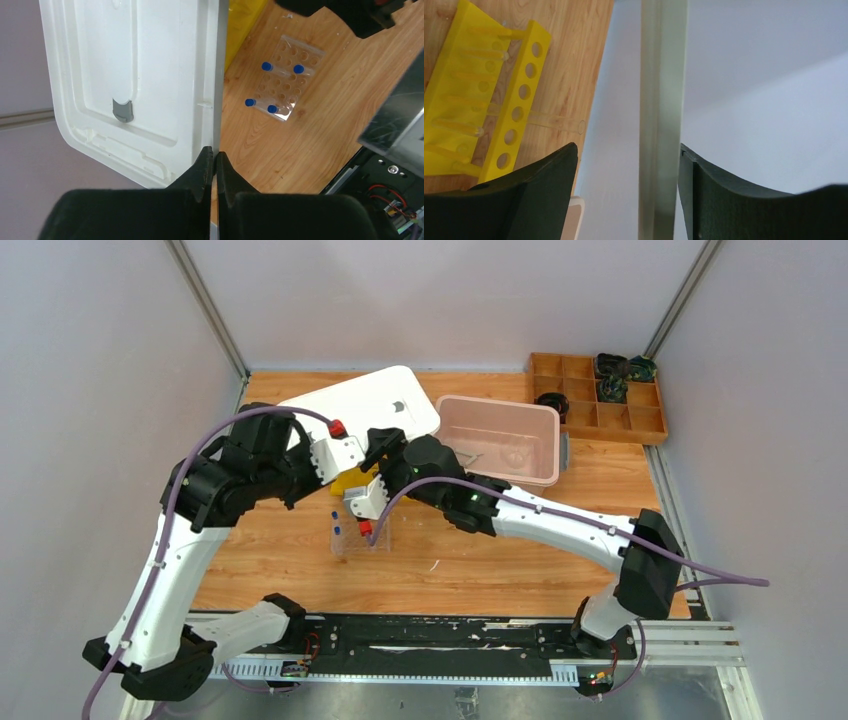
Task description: Organize the chemistry lab equipment
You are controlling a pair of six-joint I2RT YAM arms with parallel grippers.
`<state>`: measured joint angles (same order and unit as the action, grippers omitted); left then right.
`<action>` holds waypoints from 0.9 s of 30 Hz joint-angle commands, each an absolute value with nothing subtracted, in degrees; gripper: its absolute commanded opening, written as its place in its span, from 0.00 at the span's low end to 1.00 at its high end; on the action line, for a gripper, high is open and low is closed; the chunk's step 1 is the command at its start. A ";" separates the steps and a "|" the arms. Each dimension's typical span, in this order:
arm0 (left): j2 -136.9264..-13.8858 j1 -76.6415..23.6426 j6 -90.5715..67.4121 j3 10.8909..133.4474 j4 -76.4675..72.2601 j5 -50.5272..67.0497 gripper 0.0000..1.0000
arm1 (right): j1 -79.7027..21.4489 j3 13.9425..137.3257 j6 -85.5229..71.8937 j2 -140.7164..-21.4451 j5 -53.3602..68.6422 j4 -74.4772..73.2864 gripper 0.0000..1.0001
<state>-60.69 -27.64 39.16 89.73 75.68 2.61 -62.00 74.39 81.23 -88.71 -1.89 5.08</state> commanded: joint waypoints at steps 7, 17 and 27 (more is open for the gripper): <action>-59.10 -28.30 44.22 92.77 74.36 4.44 0.05 | -65.11 74.19 85.04 -90.93 -10.56 20.50 0.35; -56.52 -28.30 45.45 98.18 62.39 4.48 1.00 | -64.34 74.65 80.90 -87.28 -16.03 20.66 0.00; -58.50 -28.21 33.90 103.50 45.99 -3.29 1.00 | -54.43 82.60 42.80 -73.57 -13.75 -1.69 0.00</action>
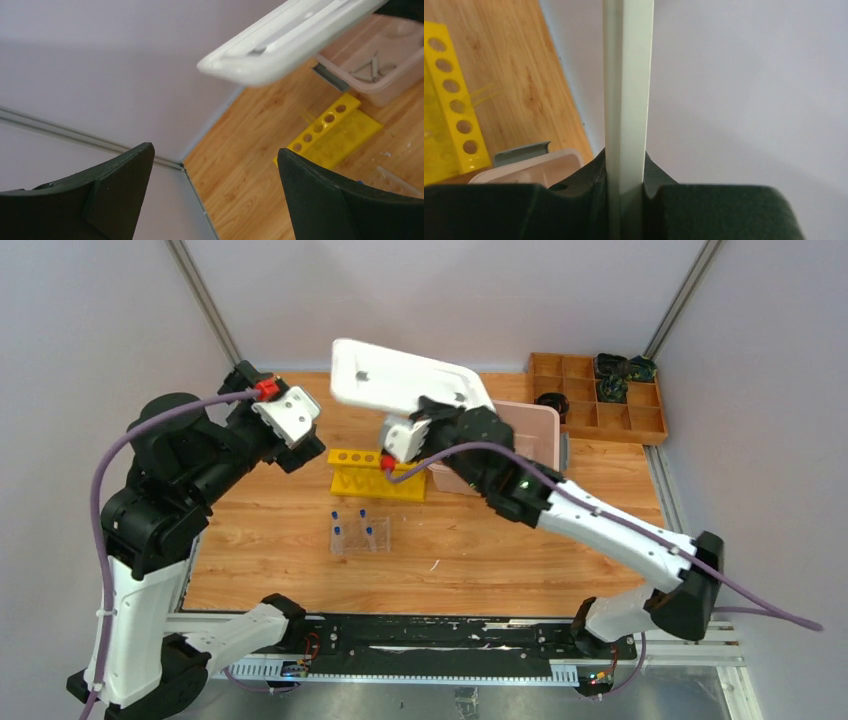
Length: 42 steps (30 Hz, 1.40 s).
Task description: Organize the chemistry lab equipment
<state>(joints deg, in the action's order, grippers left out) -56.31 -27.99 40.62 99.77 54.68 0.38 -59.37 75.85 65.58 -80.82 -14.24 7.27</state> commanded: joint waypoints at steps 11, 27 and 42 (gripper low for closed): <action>-68.93 -28.21 26.88 109.36 59.41 1.09 1.00 | -31.10 96.64 -8.17 -71.79 12.30 -31.64 0.00; -69.74 -28.21 27.71 101.28 59.41 0.28 1.00 | -4.23 80.15 -39.07 -80.00 47.04 -15.71 0.00; -69.82 -28.21 29.24 96.48 59.37 0.34 1.00 | -0.53 90.59 -23.80 -95.80 40.72 -35.31 0.38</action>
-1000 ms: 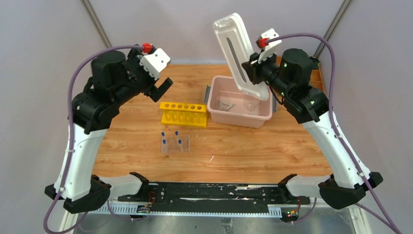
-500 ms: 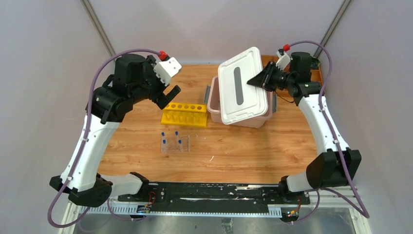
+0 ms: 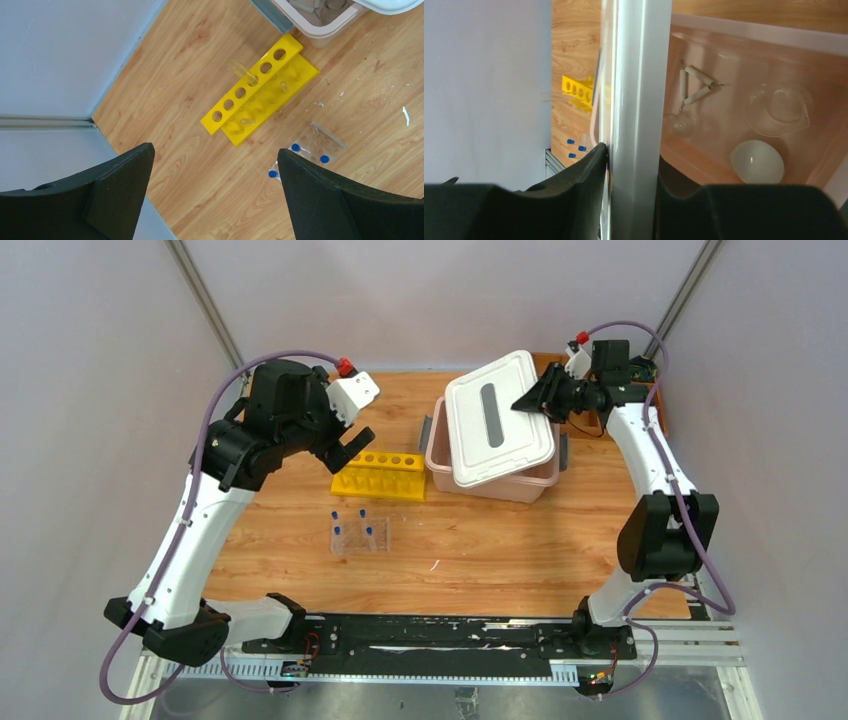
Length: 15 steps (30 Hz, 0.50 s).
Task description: Organize the chemistry lab equipment
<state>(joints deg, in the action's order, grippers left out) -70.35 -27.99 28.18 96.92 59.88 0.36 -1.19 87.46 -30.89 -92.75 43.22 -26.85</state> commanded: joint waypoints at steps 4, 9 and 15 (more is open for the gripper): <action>-70.04 -28.13 29.23 96.07 59.41 0.65 1.00 | -0.53 89.62 -21.61 -96.32 36.46 -36.74 0.51; -71.07 -28.13 28.37 96.30 59.41 1.70 1.00 | -0.54 90.27 -19.50 -97.13 31.35 -39.26 0.76; -72.55 -28.13 27.78 96.59 59.37 2.86 1.00 | -0.53 94.34 -16.04 -97.96 25.95 -42.63 0.95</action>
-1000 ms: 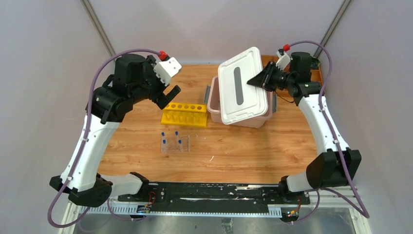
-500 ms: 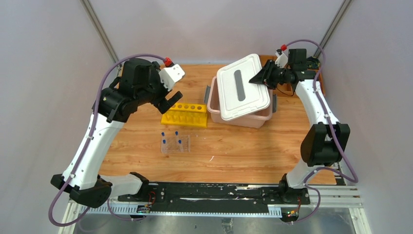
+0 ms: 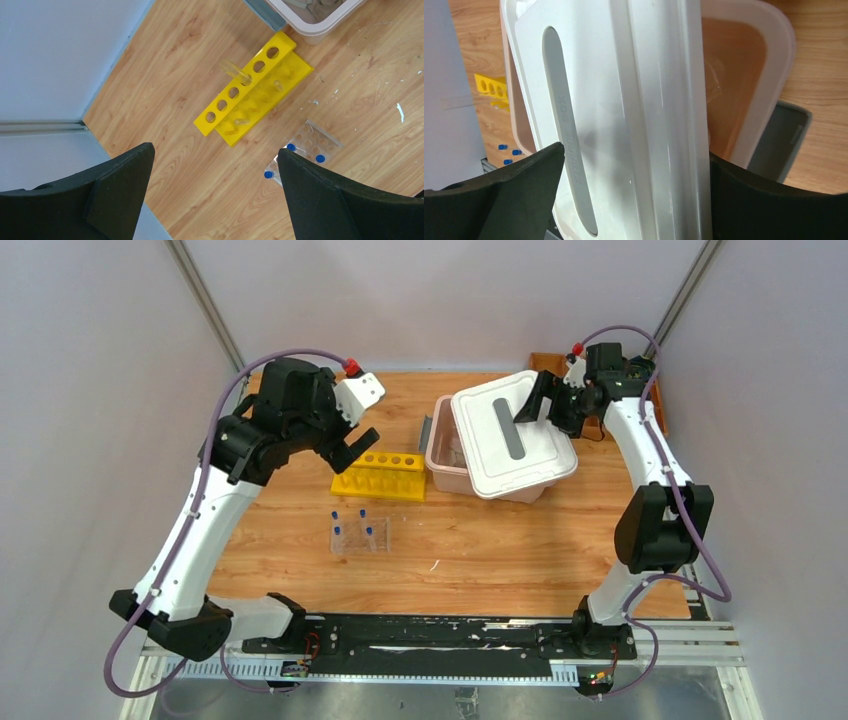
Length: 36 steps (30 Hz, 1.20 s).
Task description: Organize the chemistry lab equipment
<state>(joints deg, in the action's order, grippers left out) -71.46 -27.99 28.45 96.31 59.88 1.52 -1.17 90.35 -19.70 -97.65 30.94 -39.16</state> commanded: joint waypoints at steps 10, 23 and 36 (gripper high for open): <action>-77.07 -28.13 25.73 97.48 59.16 5.68 1.00 | -0.57 95.81 -12.91 -101.34 21.27 -45.26 0.98; -83.37 -28.12 23.59 99.41 54.89 12.94 1.00 | -0.53 90.37 -8.00 -96.86 20.10 -34.21 1.00; -101.73 -28.13 16.44 114.16 48.20 21.37 1.00 | -0.54 93.46 -4.47 -97.76 36.77 -31.63 1.00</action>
<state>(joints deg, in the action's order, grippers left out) -97.36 -27.99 18.83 110.19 50.70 17.04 -1.17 91.00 -5.72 -98.52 29.69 -33.06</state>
